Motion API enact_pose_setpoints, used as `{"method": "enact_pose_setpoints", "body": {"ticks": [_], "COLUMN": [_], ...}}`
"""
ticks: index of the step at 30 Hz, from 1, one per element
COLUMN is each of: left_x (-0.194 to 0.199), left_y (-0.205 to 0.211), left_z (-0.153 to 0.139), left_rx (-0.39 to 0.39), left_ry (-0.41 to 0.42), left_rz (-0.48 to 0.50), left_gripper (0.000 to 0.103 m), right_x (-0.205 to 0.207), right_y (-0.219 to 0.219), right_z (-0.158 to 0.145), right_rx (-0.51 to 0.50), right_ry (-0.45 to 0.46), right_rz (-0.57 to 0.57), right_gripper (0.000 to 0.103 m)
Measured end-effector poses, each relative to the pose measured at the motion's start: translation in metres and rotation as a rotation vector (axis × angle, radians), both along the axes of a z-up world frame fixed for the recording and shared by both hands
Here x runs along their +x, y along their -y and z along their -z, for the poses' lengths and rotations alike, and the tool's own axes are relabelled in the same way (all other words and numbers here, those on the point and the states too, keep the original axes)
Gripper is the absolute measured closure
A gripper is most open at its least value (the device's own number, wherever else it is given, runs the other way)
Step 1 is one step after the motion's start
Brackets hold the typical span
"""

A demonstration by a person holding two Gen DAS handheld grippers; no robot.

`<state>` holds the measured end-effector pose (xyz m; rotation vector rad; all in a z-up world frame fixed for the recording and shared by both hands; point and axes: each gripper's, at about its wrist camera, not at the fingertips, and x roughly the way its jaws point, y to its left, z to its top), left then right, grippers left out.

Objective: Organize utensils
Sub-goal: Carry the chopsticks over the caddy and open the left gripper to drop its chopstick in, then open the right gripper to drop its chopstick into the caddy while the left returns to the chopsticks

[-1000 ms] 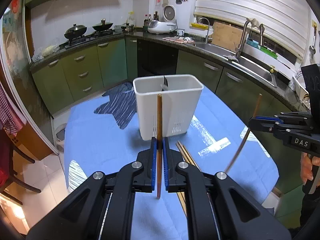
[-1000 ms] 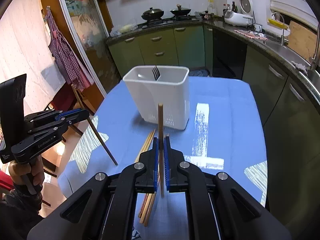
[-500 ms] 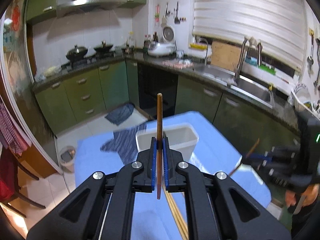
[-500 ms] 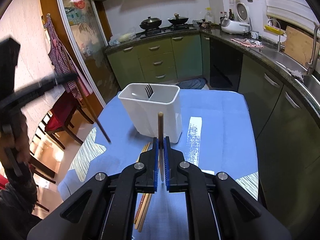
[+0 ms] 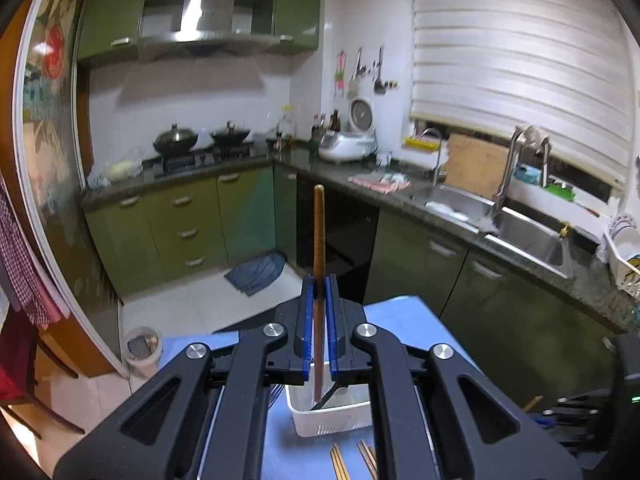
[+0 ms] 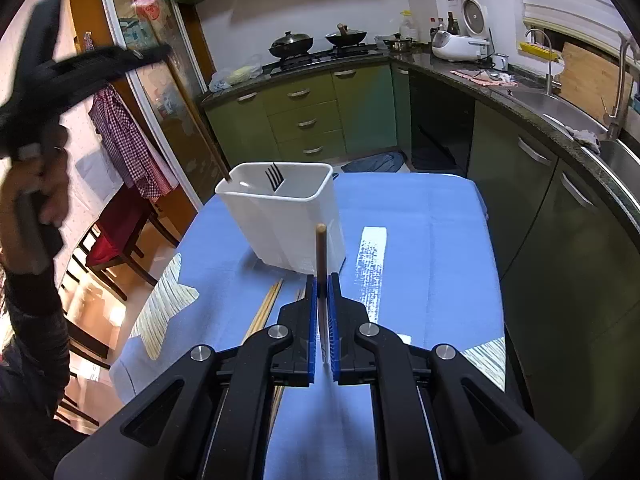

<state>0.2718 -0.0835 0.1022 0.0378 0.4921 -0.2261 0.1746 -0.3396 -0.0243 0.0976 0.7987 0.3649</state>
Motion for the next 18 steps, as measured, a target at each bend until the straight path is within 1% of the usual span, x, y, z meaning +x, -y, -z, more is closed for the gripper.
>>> {"method": "enact_pose_setpoints", "body": {"ticks": [4, 8, 10, 12, 13, 18], "left_x": [0.021, 0.027, 0.023, 0.017, 0.013, -0.006], "left_y": [-0.001, -0.005, -0.005, -0.006, -0.007, -0.013], "left_z": [0.026, 0.04, 0.04, 0.037, 0.035, 0.027], "left_rx": [0.008, 0.015, 0.025, 0.027, 0.028, 0.035], "left_ry": [-0.064, -0.098, -0.097, -0.088, -0.081, -0.06], "left_rz": [-0.017, -0.008, 0.003, 0.011, 0.013, 0.026], "left_gripper": [0.097, 0.096, 0.092, 0.079, 0.077, 0.076], "right_x": [0.0, 0.0, 0.0, 0.001, 0.002, 0.009], "right_y": [0.006, 0.006, 0.006, 0.005, 0.004, 0.003], "right_z": [-0.004, -0.012, -0.021, -0.031, -0.04, -0.08], "right_rx": [-0.002, -0.001, 0.003, 0.004, 0.007, 0.031], "right_ry": [0.008, 0.02, 0.036, 0.057, 0.076, 0.157], "right_rz": [0.014, 0.018, 0.017, 0.018, 0.022, 0.034], "right_gripper": [0.097, 0.097, 0.097, 0.097, 0.097, 0.097]}}
